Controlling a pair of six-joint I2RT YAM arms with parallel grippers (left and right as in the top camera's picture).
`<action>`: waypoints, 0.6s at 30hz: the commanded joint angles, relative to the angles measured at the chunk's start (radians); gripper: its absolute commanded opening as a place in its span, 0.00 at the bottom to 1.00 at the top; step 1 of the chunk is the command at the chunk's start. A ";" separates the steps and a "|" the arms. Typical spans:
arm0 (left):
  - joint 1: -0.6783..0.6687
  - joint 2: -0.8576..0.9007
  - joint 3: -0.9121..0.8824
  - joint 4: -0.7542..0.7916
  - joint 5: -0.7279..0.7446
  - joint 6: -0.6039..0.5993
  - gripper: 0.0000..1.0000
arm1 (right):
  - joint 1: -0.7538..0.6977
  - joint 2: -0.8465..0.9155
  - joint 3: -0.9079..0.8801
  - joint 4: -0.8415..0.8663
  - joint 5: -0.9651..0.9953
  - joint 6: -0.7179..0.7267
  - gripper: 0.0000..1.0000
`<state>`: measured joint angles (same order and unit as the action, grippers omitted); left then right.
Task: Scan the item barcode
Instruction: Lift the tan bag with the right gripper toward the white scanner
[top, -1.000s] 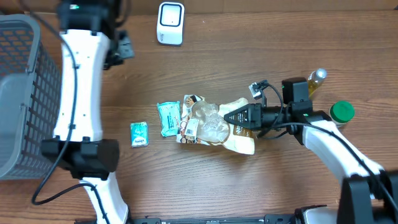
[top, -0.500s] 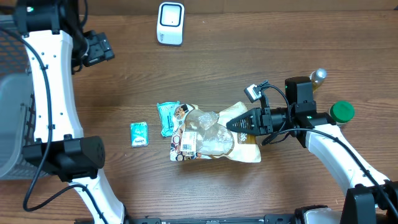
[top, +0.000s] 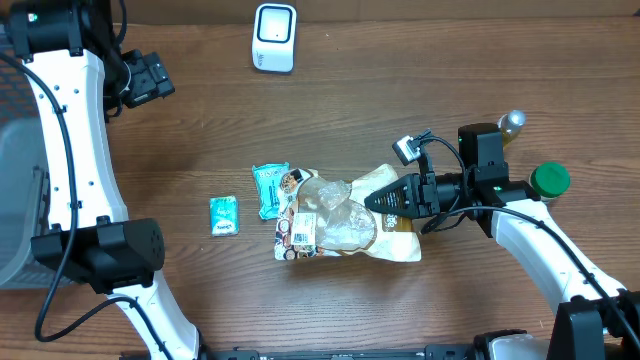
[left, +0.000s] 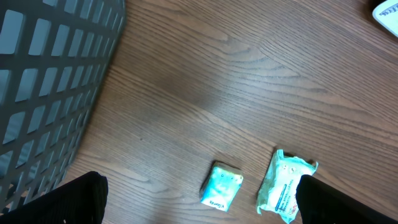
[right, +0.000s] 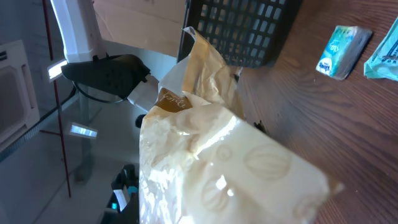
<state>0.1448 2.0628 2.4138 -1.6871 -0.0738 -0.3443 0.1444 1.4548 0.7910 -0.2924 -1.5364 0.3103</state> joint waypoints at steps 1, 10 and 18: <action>-0.001 -0.023 -0.005 -0.002 0.012 0.008 1.00 | 0.000 -0.014 0.022 -0.002 -0.034 -0.005 0.18; -0.001 -0.023 -0.005 -0.002 0.012 0.008 0.99 | 0.000 -0.014 0.022 -0.002 -0.034 -0.005 0.14; -0.001 -0.023 -0.005 -0.002 0.012 0.008 1.00 | 0.000 -0.014 0.022 -0.001 -0.034 -0.005 0.11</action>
<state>0.1448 2.0628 2.4138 -1.6871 -0.0734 -0.3439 0.1448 1.4548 0.7910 -0.2928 -1.5368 0.3103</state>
